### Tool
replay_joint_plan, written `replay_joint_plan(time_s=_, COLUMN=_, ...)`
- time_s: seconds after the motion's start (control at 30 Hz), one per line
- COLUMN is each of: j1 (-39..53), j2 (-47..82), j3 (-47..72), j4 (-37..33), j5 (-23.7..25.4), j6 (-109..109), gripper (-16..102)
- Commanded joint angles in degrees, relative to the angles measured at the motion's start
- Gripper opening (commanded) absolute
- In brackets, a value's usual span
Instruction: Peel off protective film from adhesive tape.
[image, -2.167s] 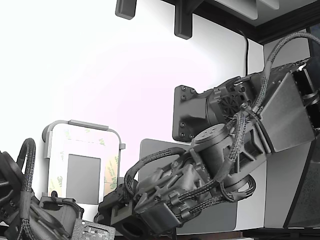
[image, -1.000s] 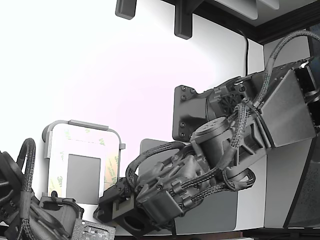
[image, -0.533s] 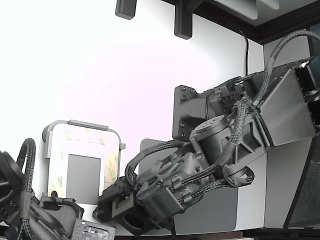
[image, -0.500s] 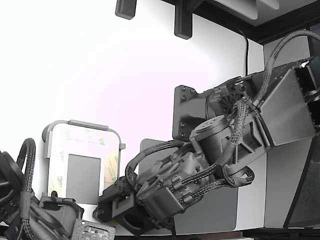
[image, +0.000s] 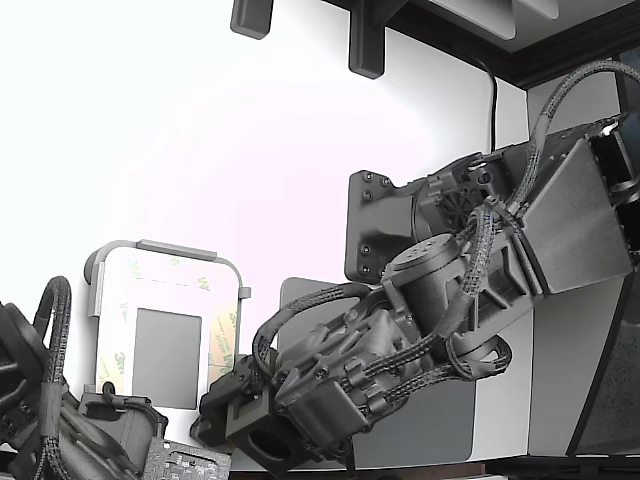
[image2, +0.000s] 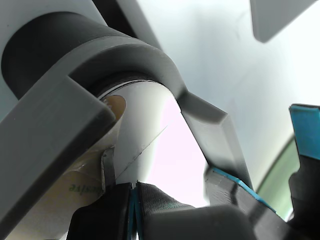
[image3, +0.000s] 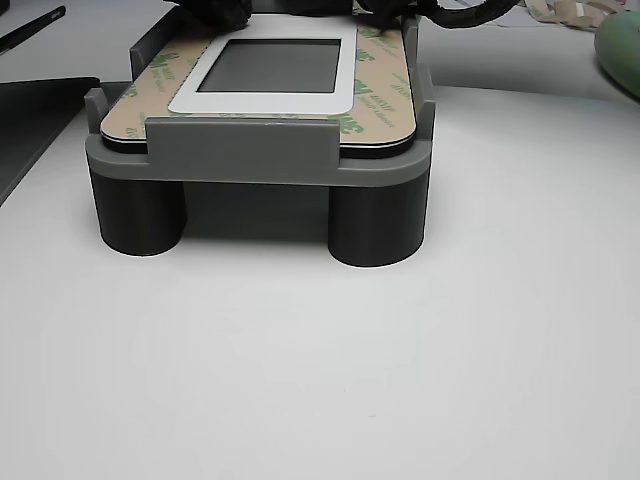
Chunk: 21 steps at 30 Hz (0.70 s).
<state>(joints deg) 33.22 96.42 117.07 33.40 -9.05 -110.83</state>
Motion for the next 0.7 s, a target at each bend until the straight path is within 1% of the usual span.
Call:
replay_joint_plan(time_s=0.0, j1=-0.35, j2=0.88, j3=-1.41, j4=-0.09, j5=0.0, j6=0.0, gripper=-10)
replay_joint_plan(time_s=0.37, j1=-1.49, j2=-0.09, j3=-1.85, j4=-0.44, j5=-0.44, j6=-1.49, gripper=-10)
replay_joint_plan(time_s=0.67, j1=-2.64, j2=0.0, j3=-2.02, j4=0.09, j5=-0.26, j6=-2.72, gripper=-8)
